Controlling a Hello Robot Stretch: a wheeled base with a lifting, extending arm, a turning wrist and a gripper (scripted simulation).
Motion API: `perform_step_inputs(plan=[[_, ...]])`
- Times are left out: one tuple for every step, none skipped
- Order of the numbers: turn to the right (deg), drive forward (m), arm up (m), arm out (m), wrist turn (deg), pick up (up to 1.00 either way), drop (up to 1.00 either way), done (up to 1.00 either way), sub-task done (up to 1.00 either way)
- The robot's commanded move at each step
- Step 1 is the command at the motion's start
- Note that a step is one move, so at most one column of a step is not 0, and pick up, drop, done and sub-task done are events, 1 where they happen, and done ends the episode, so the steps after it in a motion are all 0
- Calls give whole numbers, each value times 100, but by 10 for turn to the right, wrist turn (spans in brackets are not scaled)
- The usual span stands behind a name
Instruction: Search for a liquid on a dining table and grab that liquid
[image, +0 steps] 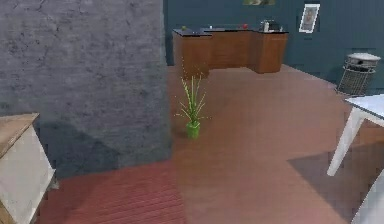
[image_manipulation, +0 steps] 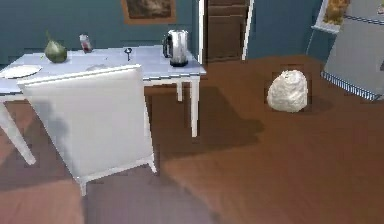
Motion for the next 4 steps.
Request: perform_step_inputs(plan=[[120, 0, 0, 0, 0, 0, 0, 0, 0], [0, 100, 0, 0, 0, 0, 0, 0, 0], [450, 0, 0, 0, 0, 0, 0, 0, 0], [0, 25, 0, 0, 0, 0, 0, 0, 0]])
